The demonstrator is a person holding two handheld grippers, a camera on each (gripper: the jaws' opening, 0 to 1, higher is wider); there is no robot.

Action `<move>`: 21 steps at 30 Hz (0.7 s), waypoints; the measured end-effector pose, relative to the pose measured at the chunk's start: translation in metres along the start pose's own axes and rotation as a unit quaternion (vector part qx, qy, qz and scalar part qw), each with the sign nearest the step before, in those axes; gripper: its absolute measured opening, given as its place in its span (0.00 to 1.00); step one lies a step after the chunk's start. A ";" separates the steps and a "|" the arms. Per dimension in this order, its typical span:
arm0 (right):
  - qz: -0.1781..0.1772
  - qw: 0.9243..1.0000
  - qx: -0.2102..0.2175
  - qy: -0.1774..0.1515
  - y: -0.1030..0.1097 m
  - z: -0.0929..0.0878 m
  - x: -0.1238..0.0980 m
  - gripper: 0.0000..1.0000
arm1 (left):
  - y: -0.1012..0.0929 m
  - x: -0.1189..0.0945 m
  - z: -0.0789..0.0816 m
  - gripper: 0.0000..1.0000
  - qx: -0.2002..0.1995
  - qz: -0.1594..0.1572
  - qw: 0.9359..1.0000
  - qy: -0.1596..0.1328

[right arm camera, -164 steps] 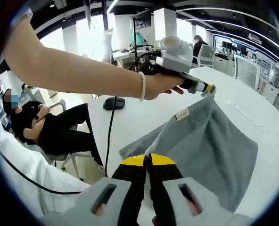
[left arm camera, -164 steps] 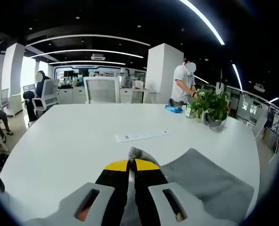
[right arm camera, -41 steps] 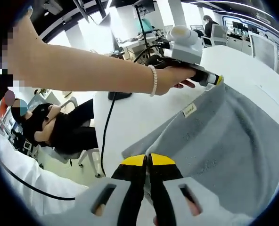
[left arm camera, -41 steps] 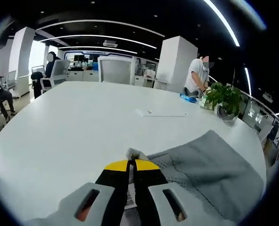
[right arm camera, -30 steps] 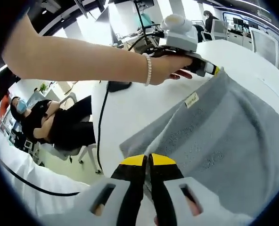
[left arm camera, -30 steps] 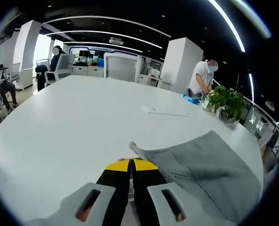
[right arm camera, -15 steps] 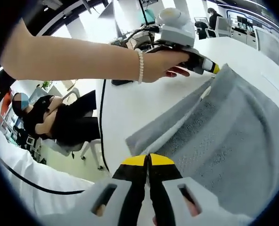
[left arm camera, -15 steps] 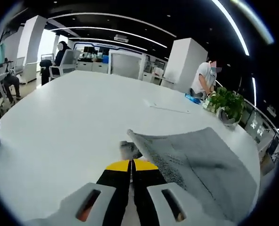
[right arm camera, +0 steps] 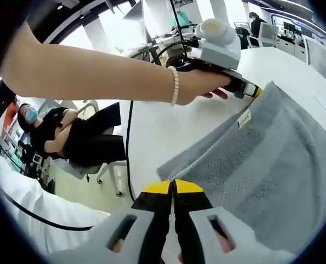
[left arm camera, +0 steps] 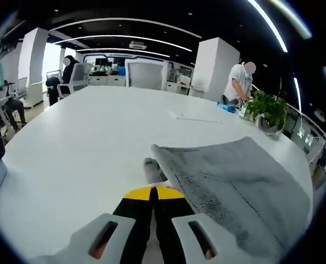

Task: Fold the towel on the table until its edges align and the towel forms a compact rectangular stack.

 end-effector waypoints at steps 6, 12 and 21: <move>0.007 1.000 0.009 0.001 0.004 0.001 0.004 0.00 | 0.000 0.000 0.002 0.01 0.012 0.000 1.000 0.005; 0.008 1.000 -0.008 0.000 0.010 0.003 0.011 0.00 | 0.000 0.000 0.002 0.01 0.010 -0.001 1.000 0.001; -0.002 1.000 -0.024 -0.011 0.003 0.002 0.009 0.00 | 0.006 -0.011 0.008 0.01 -0.007 -0.001 1.000 0.020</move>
Point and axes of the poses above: the point that each gripper's makers call its tool centre point, and the gripper's own axes: x roughly forward along the fingers, y roughly to its left, z roughly out of its top, the point moved 6 cm from there along -x, roughly backward along the fingers, and after that the axes turned 15 degrees about x, right-handed, at the moved point
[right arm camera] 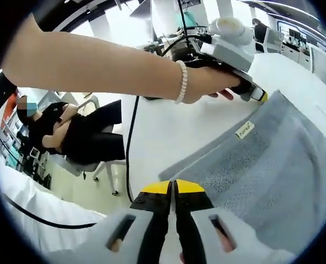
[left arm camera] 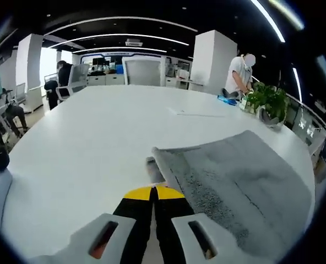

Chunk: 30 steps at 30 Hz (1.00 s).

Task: Fold the towel on the table until its edges align and the towel forms a compact rectangular stack.

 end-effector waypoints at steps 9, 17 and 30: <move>-0.040 0.998 0.029 -0.045 -0.036 0.001 -0.038 0.00 | -0.005 -0.036 0.015 0.01 -0.030 0.004 0.999 -0.030; -0.133 0.986 0.039 -0.095 -0.104 0.014 -0.102 0.00 | -0.047 -0.073 0.016 0.01 -0.024 -0.024 0.999 -0.040; -0.238 0.963 0.033 -0.126 -0.195 0.033 -0.163 0.00 | -0.131 -0.127 -0.020 0.01 -0.041 -0.074 0.996 0.001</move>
Point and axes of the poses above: the point that each gripper's makers call its tool centre point, and the gripper's own axes: x roughly forward along the fingers, y roughly to its left, z roughly out of its top, the point moved 6 cm from there along -x, roughly backward along the fingers, and after that the axes turned 15 degrees about x, right-handed, at the moved point
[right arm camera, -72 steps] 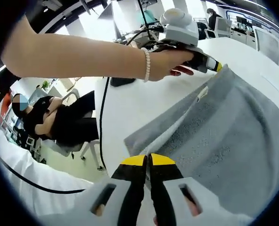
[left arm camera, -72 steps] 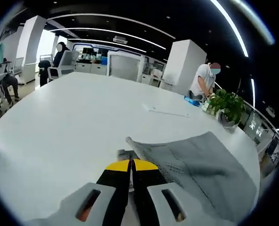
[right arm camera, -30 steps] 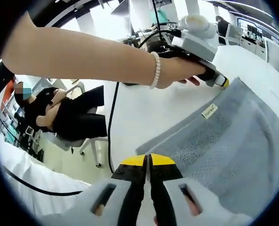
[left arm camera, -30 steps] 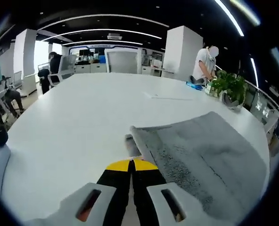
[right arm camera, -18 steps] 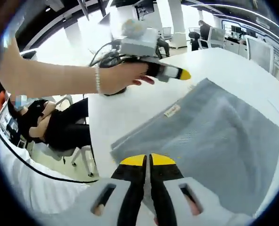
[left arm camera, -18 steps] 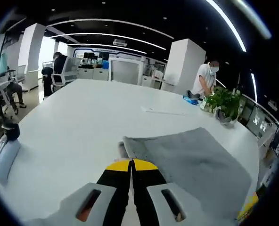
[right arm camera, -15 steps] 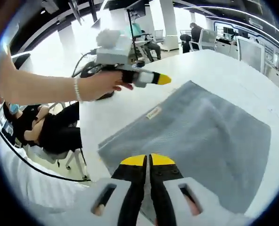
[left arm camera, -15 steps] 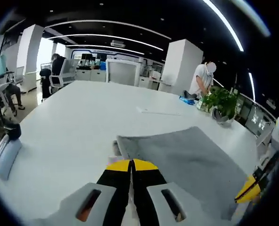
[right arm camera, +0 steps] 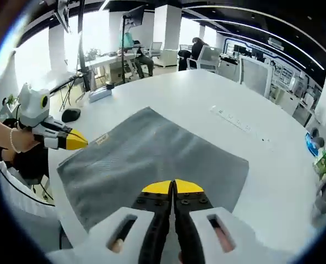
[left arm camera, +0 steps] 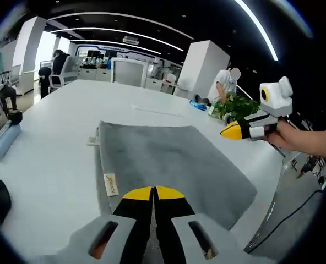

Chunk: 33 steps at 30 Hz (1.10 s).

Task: Fold the towel on the table until its edges align and the towel forms a compact rectangular stack.

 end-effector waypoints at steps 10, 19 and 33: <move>-0.066 0.997 -0.014 0.044 -0.053 -0.005 0.032 0.00 | -0.025 -0.004 -0.028 0.01 0.003 -0.006 0.999 0.049; -0.068 0.991 0.006 0.111 -0.066 -0.033 0.056 0.00 | -0.019 -0.004 -0.046 0.01 -0.013 0.005 0.997 0.078; -0.078 0.985 0.023 0.150 -0.086 -0.049 0.058 0.00 | 0.000 -0.021 -0.053 0.00 -0.011 0.031 0.990 0.137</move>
Point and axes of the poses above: the point that each gripper's makers call its tool centre point, and the gripper's own axes: x roughly forward along the fingers, y roughly to its left, z roughly out of its top, the point moved 6 cm from there along -x, roughly backward along the fingers, and after that the axes turned 15 degrees about x, right-handed, at the moved point
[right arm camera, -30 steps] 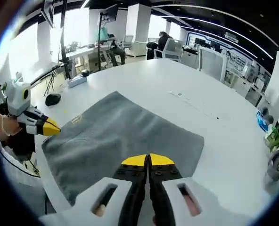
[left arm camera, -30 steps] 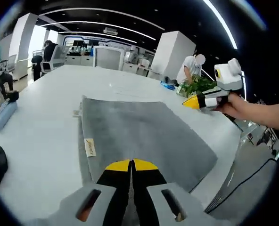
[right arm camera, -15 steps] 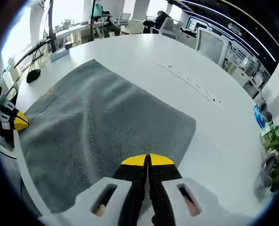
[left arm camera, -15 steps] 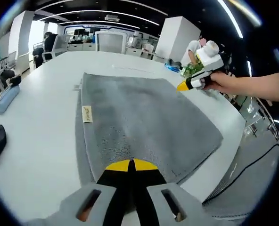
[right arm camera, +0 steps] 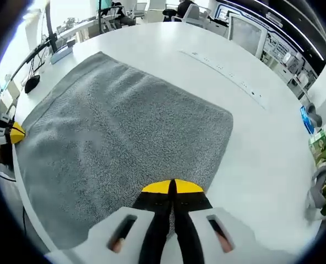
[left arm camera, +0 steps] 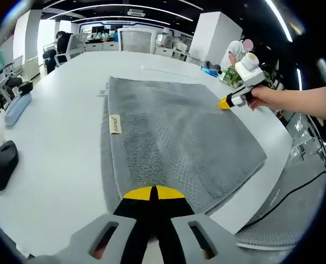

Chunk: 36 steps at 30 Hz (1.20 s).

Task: Fold the towel on the table until its edges align and the towel forms a compact rectangular stack.

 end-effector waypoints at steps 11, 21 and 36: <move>-0.006 1.000 0.004 0.002 0.001 -0.008 -0.005 0.00 | 0.006 0.000 0.002 0.00 0.033 0.011 0.999 0.000; -0.025 1.000 0.013 0.010 0.002 -0.022 -0.014 0.00 | 0.015 0.010 0.016 0.00 0.039 0.006 0.999 0.019; -0.025 0.998 0.043 0.028 0.004 -0.037 -0.023 0.00 | 0.024 0.020 0.029 0.00 0.094 -0.008 0.994 0.050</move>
Point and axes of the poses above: the point that each gripper's makers call its tool centre point, and the gripper's own axes: x roughly forward along the fingers, y roughly to its left, z roughly out of its top, the point moved 6 cm from there along -x, roughly backward along the fingers, and after that the axes turned 15 degrees about x, right-handed, at the moved point
